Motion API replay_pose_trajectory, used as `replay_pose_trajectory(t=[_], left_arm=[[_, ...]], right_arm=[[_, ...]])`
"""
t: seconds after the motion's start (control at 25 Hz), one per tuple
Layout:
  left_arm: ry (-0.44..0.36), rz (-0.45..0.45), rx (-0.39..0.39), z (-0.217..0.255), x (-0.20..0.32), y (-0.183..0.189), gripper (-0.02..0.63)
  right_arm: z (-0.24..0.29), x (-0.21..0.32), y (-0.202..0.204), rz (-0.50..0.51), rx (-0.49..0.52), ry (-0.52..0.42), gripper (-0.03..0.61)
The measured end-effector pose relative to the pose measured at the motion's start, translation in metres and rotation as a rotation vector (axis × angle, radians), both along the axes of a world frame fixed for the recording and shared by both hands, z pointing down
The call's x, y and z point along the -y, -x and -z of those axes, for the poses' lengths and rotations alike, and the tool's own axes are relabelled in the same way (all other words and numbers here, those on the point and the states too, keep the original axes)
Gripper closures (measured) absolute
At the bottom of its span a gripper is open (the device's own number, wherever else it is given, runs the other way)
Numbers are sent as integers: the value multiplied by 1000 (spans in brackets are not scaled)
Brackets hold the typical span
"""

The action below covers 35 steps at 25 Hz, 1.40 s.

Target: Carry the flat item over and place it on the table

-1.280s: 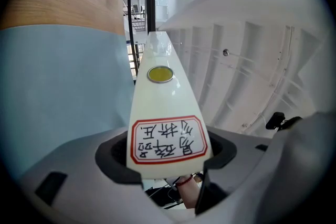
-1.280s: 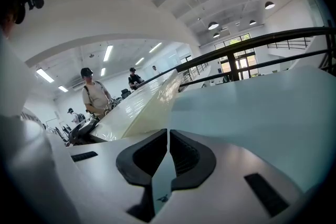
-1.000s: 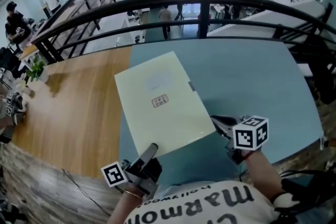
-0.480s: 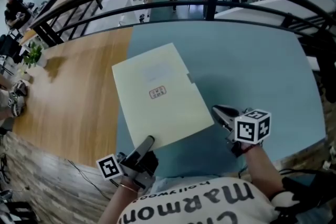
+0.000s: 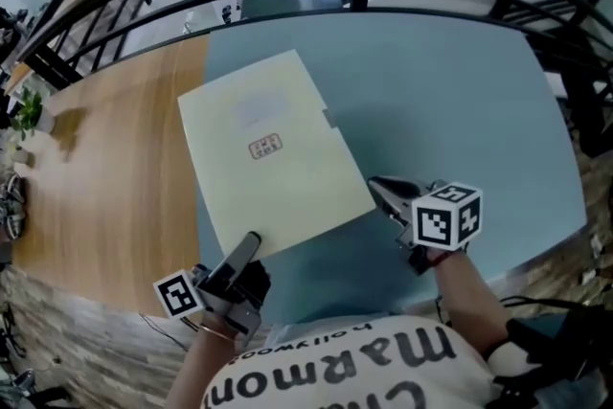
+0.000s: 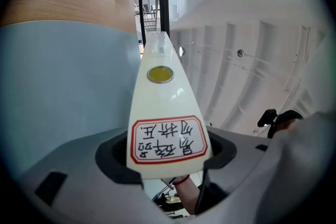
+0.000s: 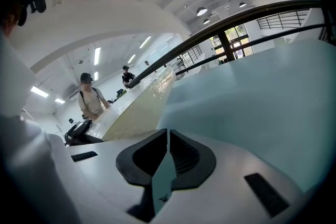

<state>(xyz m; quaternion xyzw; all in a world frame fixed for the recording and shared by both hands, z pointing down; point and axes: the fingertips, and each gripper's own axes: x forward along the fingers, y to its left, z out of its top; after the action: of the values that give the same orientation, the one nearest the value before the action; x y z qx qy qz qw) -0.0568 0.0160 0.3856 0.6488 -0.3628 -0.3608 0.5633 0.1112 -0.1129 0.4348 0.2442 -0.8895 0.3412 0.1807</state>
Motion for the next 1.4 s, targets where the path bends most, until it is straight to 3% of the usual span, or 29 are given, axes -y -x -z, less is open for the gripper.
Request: replay_pose_trajectory(t=[0.24, 0.88, 1.4], left_arm=[[12, -31, -11, -11, 18, 49, 324], [36, -101, -51, -30, 64, 98, 322], [9, -209, -10, -56, 113, 134, 322]], right_arm=[[-12, 11, 44, -31, -8, 17, 535], [-29, 36, 89, -83, -47, 59, 535], [-48, 55, 115, -105, -150, 66, 535]])
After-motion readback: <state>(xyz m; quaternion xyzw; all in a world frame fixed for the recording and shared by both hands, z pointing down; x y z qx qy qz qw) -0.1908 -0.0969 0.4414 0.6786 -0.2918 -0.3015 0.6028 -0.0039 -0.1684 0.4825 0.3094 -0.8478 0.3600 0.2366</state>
